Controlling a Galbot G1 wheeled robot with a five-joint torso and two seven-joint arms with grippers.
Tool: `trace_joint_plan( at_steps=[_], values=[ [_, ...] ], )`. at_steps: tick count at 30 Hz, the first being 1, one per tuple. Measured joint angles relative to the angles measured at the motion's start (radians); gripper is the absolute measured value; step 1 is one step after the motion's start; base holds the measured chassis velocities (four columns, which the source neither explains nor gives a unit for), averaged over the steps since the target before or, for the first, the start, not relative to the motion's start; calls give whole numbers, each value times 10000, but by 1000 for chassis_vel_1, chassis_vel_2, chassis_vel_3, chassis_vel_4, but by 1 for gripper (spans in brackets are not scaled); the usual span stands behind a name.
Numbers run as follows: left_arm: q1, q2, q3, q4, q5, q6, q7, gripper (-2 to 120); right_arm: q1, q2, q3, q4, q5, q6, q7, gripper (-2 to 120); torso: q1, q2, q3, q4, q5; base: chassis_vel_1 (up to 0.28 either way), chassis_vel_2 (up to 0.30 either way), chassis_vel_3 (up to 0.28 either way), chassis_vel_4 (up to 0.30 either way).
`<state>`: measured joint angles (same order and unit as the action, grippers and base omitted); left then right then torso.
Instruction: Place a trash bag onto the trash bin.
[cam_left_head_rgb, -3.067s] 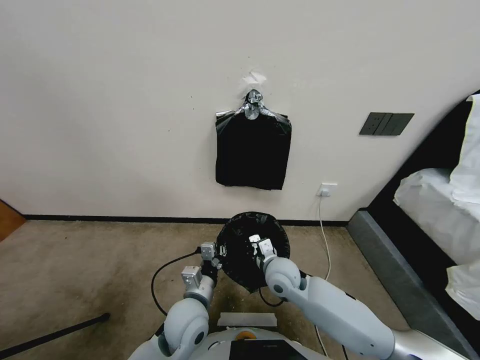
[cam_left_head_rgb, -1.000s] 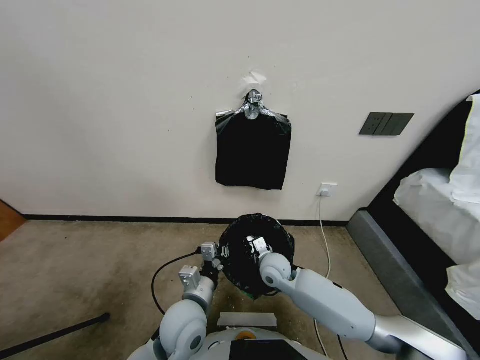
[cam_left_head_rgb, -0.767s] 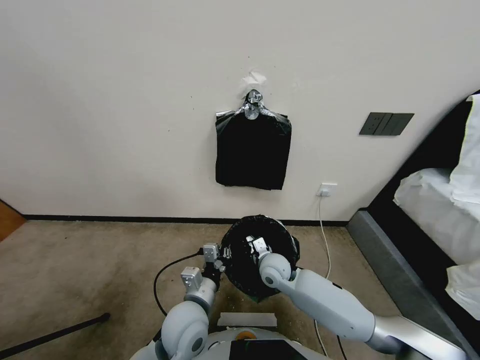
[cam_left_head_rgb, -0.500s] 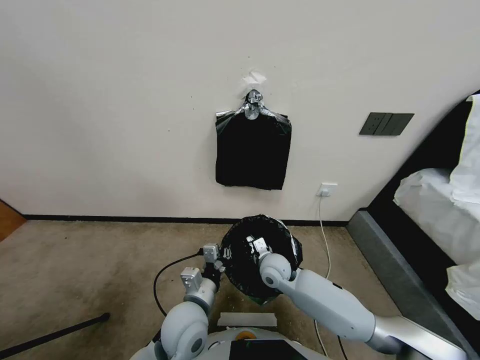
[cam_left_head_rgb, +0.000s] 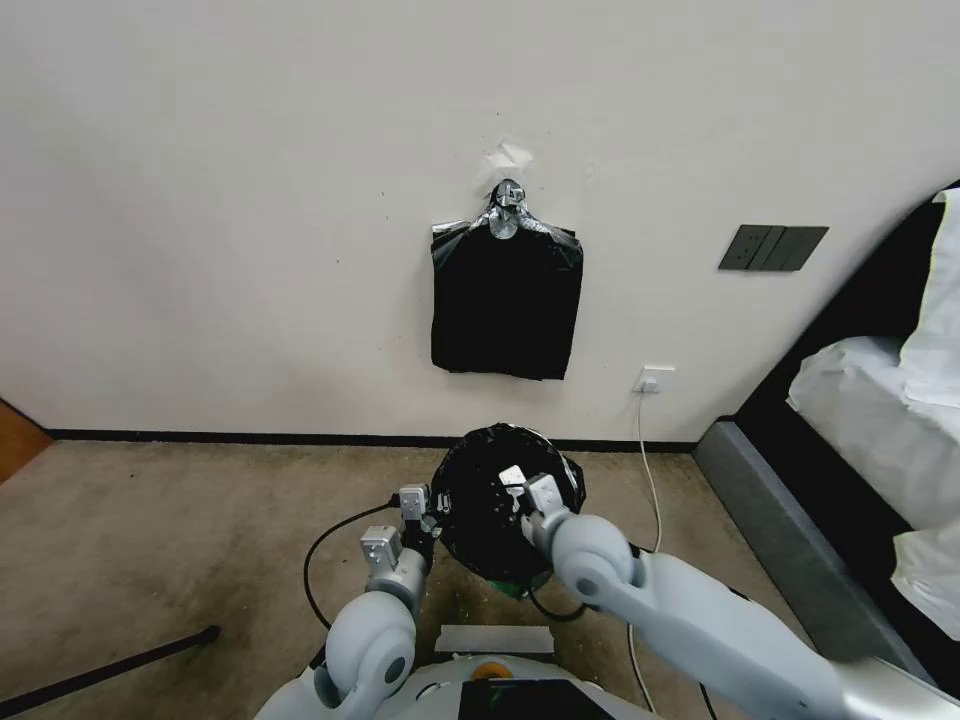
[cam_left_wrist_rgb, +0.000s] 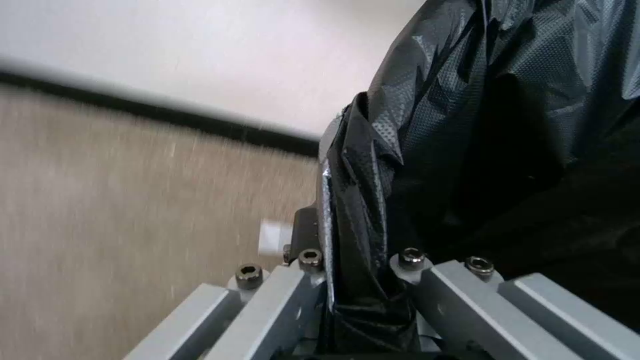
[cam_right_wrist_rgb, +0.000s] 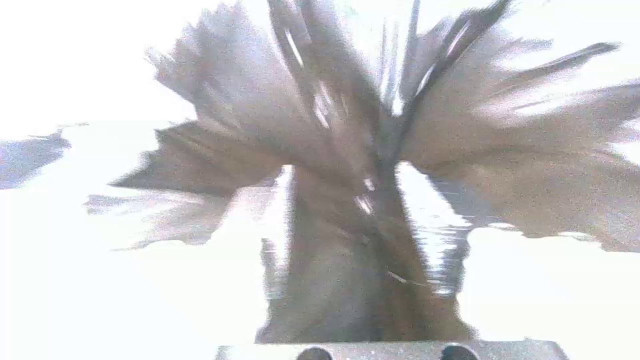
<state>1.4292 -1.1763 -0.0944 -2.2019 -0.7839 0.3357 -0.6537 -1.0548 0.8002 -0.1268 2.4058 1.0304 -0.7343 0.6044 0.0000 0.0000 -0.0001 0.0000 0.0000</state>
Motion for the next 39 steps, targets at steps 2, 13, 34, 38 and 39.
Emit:
trace_joint_plan(
  at_steps=[2, 13, 34, 38, 39],
  values=[
    [-86, -84, -26, 91, -448, 70, -235, 3, -374, -45, 436, 183, -128, 0, -240, 54, 0, 0, 0, 0, 3, 0, 0, 0, 0],
    [-522, -859, -327, 1059, -1636, 608, -1350, 3, -3381, 481, 2127, 561, -2260, 55, -1191, 93, 0, 0, 1, 0, 2, 0, 0, 0, 0],
    [-511, -702, -108, 1436, -1724, 803, -1543, 15, -3359, 771, 2214, 214, -2659, 123, -1281, 100, 0, 0, 1, 1, 0, 0, 0, 0, 0],
    [-369, -674, -184, 1237, -1376, 751, -1128, 29, -3462, 965, 2395, 12, -3077, 638, -1350, 100, 0, 0, 1, 1, -1, 0, 0, 0, 0],
    [-316, -607, -209, 1125, -1229, 691, -940, 34, -3525, 1063, 2439, -53, -3294, 812, -1409, 100, 0, 0, 1, 1, -1, 0, 0, 0, 0]
  ],
)
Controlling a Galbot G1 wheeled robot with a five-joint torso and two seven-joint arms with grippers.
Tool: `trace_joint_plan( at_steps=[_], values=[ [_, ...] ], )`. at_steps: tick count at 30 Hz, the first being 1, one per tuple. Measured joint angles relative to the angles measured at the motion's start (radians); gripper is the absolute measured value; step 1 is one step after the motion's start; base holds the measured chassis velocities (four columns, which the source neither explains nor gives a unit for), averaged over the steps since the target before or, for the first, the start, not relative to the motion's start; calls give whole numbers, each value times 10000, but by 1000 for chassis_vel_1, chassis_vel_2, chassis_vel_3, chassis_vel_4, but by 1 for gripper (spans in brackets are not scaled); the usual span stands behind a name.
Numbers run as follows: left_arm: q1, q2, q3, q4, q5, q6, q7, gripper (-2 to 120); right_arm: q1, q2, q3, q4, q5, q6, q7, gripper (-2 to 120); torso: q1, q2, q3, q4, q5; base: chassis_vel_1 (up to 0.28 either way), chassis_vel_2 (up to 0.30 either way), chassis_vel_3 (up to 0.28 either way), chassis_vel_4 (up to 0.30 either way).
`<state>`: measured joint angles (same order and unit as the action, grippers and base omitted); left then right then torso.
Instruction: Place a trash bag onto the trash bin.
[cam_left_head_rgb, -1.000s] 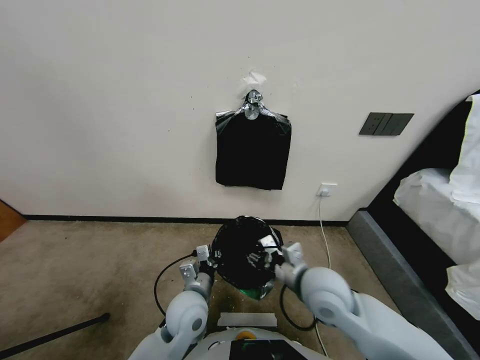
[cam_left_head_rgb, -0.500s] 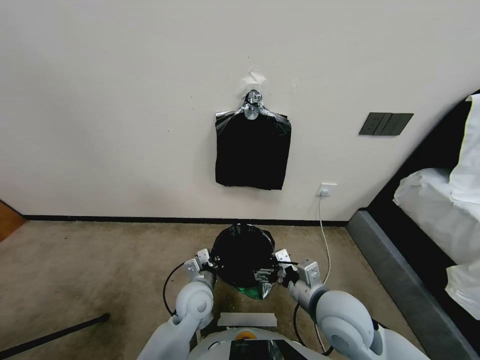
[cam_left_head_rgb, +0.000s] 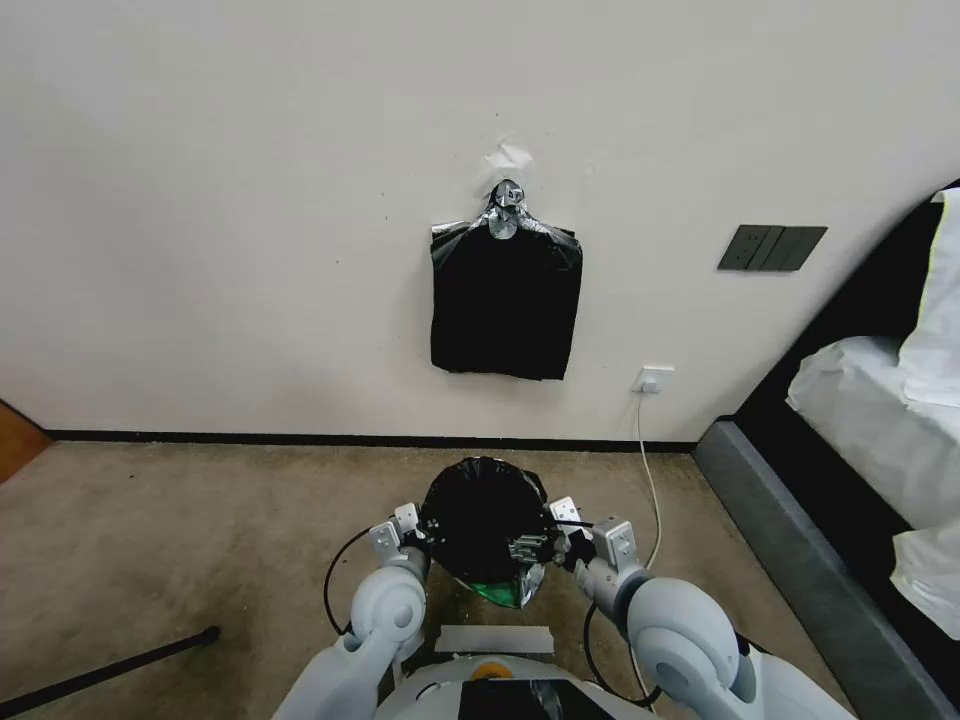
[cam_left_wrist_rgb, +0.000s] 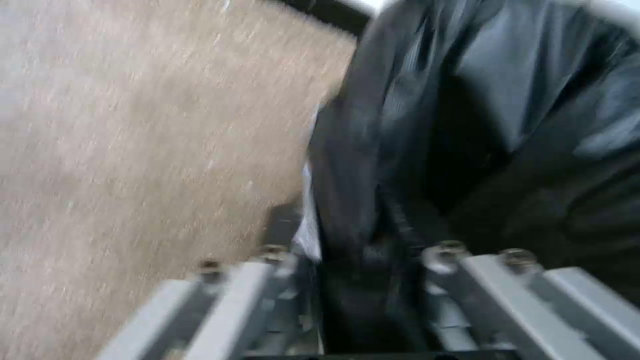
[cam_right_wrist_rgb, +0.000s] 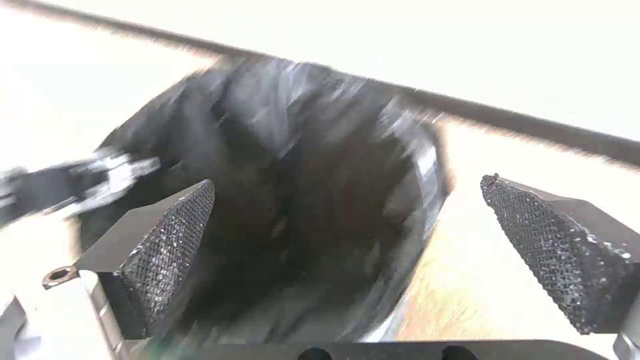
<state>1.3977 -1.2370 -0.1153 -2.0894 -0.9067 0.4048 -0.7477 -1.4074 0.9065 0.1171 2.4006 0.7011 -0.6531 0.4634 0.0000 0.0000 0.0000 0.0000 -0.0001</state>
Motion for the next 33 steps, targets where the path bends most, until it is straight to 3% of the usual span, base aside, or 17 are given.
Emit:
trace_joint_plan(
  at_steps=[7, 9, 10, 11, 13, 14, 16, 18, 22, 33],
  values=[
    [539, 429, -362, -616, 1255, -561, 1169, 56, -596, 929, 510, -367, -1202, 1125, -471, 100, 0, 0, 0, 0, 0, 0, 0, 0, 0],
    [1311, 700, -782, -830, 3079, -1751, 2611, 70, -1336, 1729, 1123, -893, -2426, 2354, -1410, 100, 0, 0, 0, -2, 0, 0, 0, 0, 0],
    [1311, 700, -782, -830, 3079, -1751, 2611, 70, -1336, 1729, 1123, -893, -2426, 2354, -1410, 100, 0, 0, 0, -2, 0, 0, 0, 0, 0],
    [1611, 767, -953, -854, 3654, -2256, 3121, 73, -1601, 2010, 1342, -1128, -2923, 2899, -1706, 100, 0, 0, 0, 1, -1, 0, 0, 0, 0],
    [2591, 742, -1586, -808, 5687, -3966, 4411, 83, -2507, 2954, 2035, -1920, -4519, 4874, -2397, 100, -1, -1, 0, -3, 1, 0, 0, 0, 0],
    [2591, 742, -1586, -808, 5687, -3966, 4411, 83, -2507, 2954, 2035, -1920, -4519, 4874, -2397, 100, -1, -1, 0, -3, 1, 0, 0, 0, 0],
    [3238, 485, -2129, -612, 6781, -5156, 4981, 93, -3046, 3653, 2589, -2395, -5373, 6322, -2692, 100, -1, 0, 0, 1, -2, 0, 0, 0, 0],
    [3723, 179, -2740, -397, 7442, -6086, 5294, 99, -3508, 4271, 3122, -2681, -5898, 7450, -2783, 100, 0, 0, -1, -3, 0, 0, 0, 0, 0],
    [4402, -275, -3657, -375, 7755, -6873, 5695, 100, -4148, 4930, 3609, -2674, -6376, 8548, -2775, 100, -1, 0, -1, 0, 0, 0, 0, 0, 0],
    [4708, -401, -3975, -551, 7742, -7028, 5873, 100, -4380, 5168, 3690, -2491, -6581, 8926, -2794, 100, -1, 0, 0, 0, 0, 0, 0, 0, 0]
  ],
)
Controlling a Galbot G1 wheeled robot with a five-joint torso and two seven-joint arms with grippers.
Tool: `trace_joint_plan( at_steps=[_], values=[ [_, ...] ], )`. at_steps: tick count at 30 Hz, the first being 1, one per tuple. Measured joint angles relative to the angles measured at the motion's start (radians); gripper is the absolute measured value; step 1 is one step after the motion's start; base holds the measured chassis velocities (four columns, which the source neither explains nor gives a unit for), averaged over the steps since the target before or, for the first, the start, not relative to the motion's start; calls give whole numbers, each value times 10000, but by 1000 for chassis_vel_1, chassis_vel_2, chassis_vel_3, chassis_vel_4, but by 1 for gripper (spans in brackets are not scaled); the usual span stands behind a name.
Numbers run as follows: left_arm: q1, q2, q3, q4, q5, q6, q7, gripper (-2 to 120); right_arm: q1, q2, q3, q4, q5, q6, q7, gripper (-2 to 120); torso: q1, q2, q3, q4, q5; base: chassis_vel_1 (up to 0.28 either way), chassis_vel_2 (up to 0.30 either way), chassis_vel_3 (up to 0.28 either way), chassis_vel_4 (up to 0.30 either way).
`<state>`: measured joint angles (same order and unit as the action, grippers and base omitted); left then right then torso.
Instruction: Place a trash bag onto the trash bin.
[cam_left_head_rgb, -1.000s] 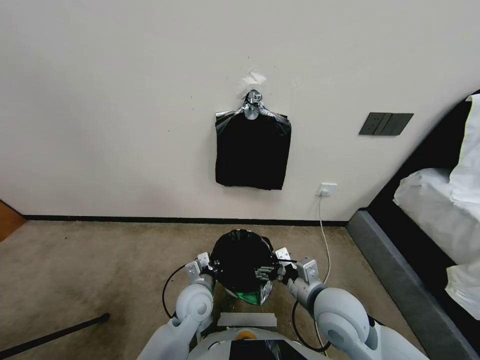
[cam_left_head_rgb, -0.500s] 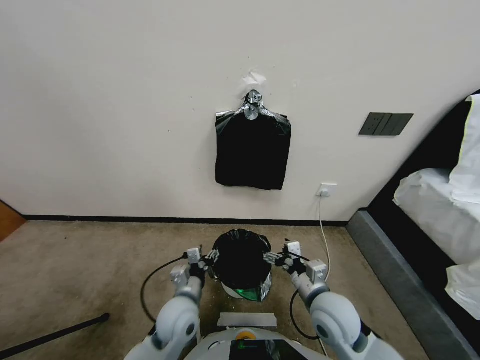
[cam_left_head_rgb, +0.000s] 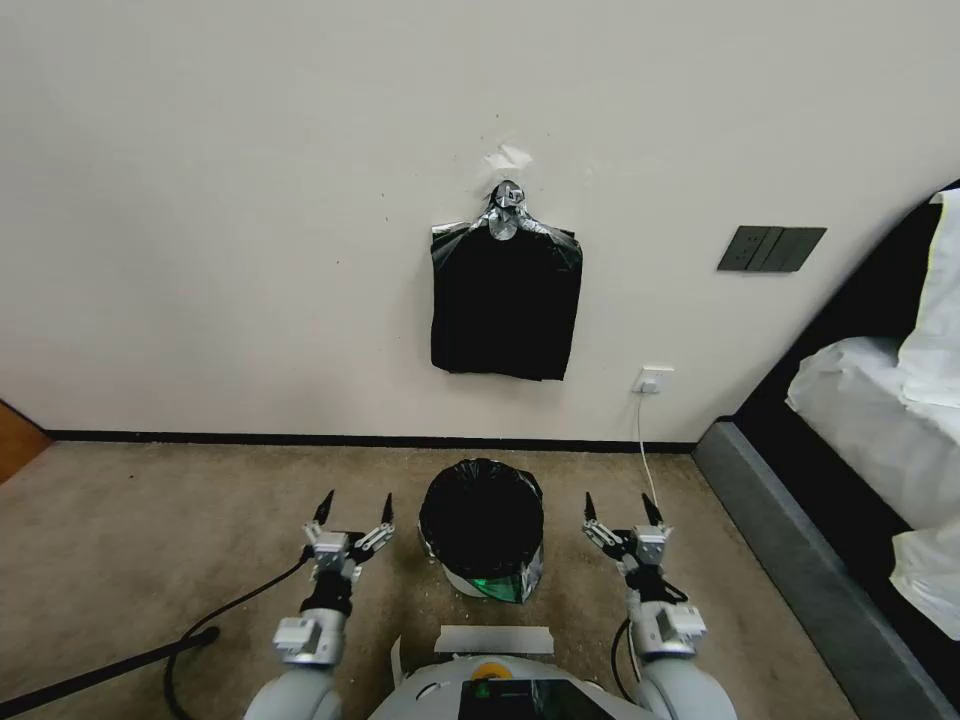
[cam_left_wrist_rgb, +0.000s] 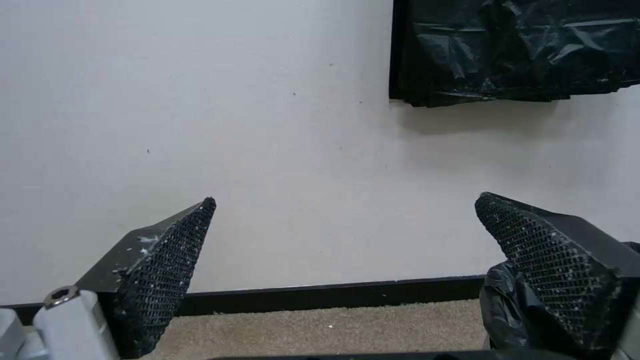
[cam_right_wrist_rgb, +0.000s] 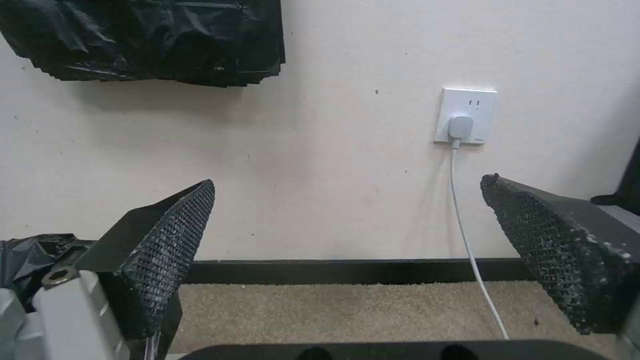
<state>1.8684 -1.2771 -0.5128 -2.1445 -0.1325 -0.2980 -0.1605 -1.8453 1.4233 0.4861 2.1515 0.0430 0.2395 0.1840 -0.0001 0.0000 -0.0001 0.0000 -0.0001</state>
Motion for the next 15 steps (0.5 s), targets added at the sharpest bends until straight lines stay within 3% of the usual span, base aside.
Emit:
trace_joint_plan(
  at_steps=[15],
  values=[
    [-53, 13, 56, -4, -88, 93, -62, 100, 47, -55, -48, 30, 74, -110, 26, 100, 0, 0, 0, -1, 1, 0, 0, 0, 0]
  ],
)
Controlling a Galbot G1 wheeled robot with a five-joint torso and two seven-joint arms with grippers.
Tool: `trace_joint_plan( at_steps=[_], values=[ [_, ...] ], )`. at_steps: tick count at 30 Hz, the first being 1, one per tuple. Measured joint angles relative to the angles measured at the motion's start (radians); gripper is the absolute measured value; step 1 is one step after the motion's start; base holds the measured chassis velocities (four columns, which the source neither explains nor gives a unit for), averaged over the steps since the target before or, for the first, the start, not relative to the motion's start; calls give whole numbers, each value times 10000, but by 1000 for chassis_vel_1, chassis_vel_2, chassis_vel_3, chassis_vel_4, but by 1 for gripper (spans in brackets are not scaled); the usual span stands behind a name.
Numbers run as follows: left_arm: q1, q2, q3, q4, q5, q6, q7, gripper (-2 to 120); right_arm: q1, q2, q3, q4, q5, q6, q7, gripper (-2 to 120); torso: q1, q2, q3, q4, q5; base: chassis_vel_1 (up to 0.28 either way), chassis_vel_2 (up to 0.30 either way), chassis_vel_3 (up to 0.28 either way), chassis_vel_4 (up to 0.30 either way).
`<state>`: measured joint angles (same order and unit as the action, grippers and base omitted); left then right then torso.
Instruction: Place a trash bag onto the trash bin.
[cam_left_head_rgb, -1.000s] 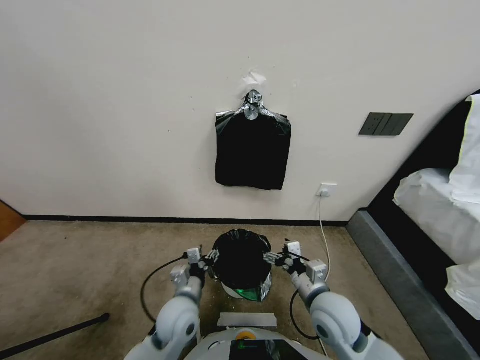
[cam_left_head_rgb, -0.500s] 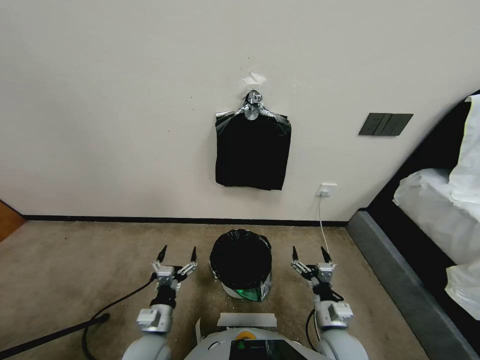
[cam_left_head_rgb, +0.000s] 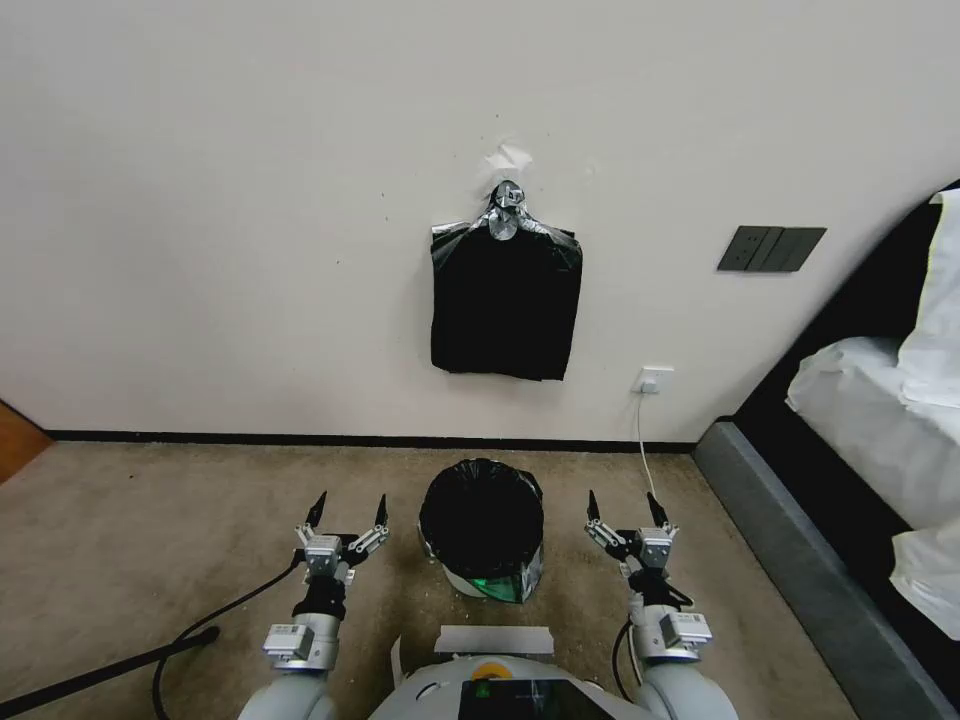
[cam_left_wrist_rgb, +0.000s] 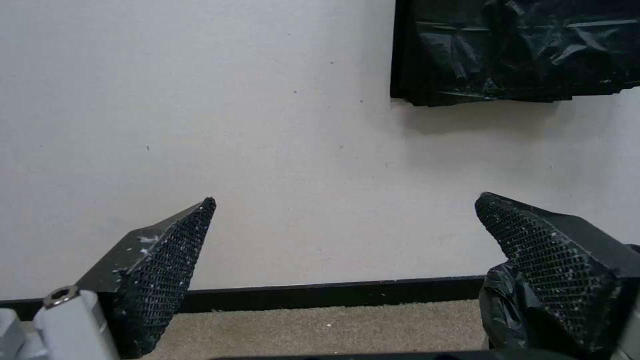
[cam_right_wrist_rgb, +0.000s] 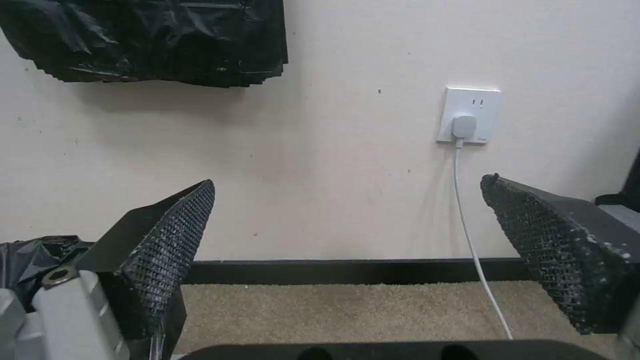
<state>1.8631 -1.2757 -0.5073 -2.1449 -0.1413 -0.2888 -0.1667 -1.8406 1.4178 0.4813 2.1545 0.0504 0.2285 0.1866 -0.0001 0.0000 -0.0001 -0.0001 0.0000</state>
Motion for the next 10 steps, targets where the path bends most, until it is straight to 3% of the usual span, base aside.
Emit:
trace_joint_plan(
  at_steps=[10],
  values=[
    [-10, 6, 10, 0, -18, 23, -18, 100, 10, -12, -9, 7, 21, -28, 11, 100, 0, 0, 1, 0, 0, 0, 0, 0, 0]
  ],
)
